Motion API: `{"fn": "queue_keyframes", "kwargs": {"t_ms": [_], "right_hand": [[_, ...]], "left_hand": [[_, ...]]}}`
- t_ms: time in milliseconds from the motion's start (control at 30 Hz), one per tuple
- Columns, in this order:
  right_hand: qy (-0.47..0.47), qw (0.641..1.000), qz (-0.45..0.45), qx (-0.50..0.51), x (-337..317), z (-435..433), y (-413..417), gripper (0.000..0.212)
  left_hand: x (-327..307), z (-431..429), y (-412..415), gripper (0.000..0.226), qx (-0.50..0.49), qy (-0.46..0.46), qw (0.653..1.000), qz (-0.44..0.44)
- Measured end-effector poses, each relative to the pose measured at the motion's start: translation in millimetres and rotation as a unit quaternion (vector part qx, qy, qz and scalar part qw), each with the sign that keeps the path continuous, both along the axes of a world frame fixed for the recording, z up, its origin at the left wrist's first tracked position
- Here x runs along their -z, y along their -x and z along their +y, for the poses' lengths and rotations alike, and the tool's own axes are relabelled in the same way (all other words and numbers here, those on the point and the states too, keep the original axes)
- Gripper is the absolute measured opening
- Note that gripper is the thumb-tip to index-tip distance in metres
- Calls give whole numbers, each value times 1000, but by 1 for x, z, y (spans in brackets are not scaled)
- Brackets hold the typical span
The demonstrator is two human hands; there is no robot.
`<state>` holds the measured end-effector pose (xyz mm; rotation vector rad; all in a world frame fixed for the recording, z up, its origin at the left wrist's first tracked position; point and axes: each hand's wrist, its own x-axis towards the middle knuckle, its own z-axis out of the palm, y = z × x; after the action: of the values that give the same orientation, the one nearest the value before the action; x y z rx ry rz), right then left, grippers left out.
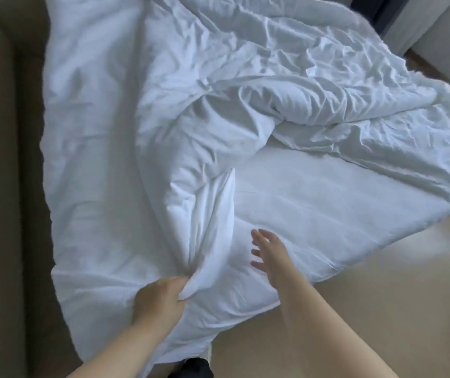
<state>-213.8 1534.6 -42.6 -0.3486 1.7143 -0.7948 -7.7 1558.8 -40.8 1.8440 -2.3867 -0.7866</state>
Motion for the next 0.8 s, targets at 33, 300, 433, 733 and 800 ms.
{"fn": "queue_keyframes", "kwargs": {"t_ms": [33, 300, 433, 733, 800], "right_hand": [[-1, 999, -37, -10, -4, -13, 5, 46], [-51, 987, -81, -132, 11, -91, -3, 50], [22, 990, -52, -125, -2, -89, -20, 16], [111, 984, 31, -136, -28, 126, 69, 15], [-7, 979, 21, -203, -2, 146, 102, 9]], "left_hand": [[-8, 9, -3, 28, 9, -32, 999, 27], [-2, 80, -29, 8, -37, 110, 991, 64], [-8, 79, -5, 39, -179, 72, 981, 32], [-2, 135, -23, 76, -140, 113, 983, -32], [10, 136, -20, 87, -78, 100, 983, -134]]}}
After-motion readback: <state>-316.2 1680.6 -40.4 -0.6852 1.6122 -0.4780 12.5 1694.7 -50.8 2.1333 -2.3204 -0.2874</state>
